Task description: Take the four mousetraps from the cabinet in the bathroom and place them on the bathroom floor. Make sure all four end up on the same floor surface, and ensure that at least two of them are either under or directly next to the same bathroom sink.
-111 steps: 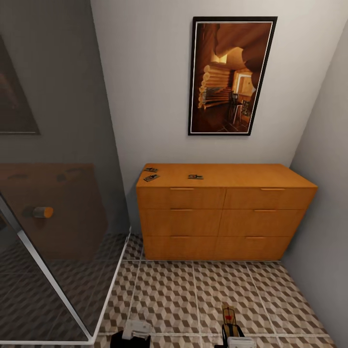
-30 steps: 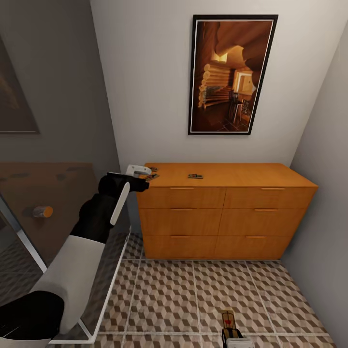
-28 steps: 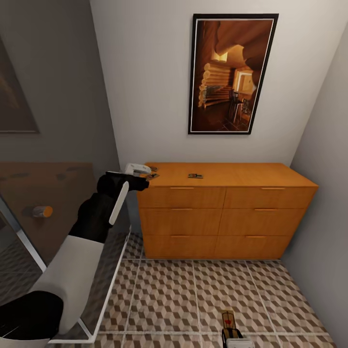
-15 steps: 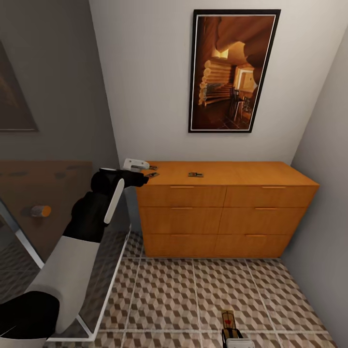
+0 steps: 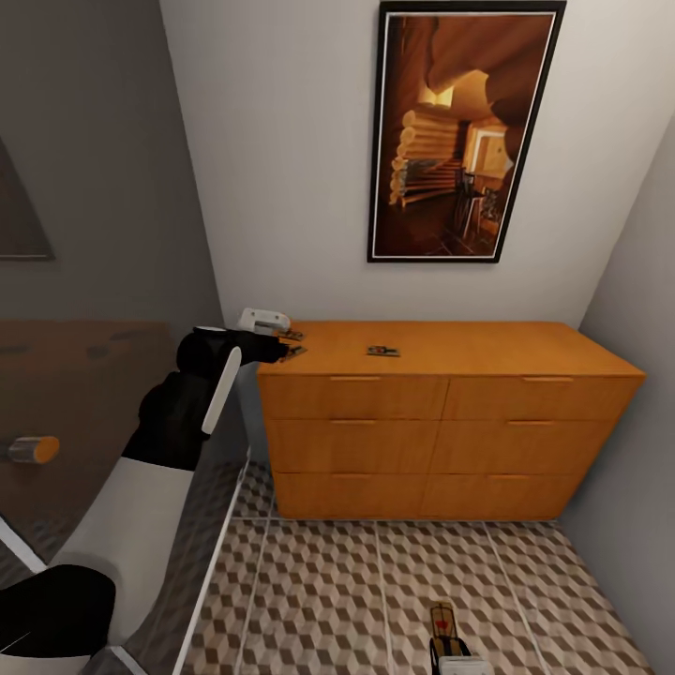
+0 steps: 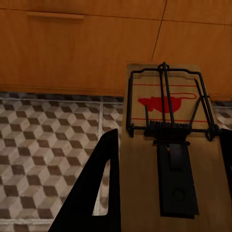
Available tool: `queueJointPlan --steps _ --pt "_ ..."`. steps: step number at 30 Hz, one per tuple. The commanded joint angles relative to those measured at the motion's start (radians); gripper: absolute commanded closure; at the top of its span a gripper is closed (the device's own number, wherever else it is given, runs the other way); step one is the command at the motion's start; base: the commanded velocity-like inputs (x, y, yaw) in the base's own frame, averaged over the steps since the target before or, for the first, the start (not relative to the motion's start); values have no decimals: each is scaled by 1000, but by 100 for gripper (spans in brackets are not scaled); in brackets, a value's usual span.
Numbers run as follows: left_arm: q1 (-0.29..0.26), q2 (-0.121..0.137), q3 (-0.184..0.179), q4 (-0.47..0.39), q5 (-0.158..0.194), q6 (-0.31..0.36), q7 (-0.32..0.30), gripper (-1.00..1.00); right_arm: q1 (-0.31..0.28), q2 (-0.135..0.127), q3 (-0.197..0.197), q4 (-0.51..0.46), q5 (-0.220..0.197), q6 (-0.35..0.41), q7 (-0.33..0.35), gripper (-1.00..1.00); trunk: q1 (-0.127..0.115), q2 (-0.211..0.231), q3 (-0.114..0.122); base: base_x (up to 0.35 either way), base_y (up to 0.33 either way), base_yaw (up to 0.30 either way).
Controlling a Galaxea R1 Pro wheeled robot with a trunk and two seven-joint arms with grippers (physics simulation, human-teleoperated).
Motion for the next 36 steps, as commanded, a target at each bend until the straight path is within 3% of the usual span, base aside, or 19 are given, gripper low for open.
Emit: queueJointPlan --steps 1,20,26,30,36 --pt "-1 0 -1 0 2 4 2 -100 0 0 9 1 -6 -3 -3 100 1 0 -1 317 0 0" --pt "-1 0 -1 -1 1 4 2 -100 0 0 9 1 -6 -2 -3 100 1 0 -1 315 0 0" --pt "0 1 -1 -2 0 3 -3 -100 0 0 9 1 -5 -2 -3 100 1 0 -1 147 0 0" --pt "2 7 -1 -3 0 3 -45 -100 0 0 9 1 -6 -2 -3 100 1 0 -1 30 0 0" --pt "2 49 -1 -9 -1 1 -150 -100 -1 0 9 1 -5 -1 -3 100 1 0 -1 6 0 0"
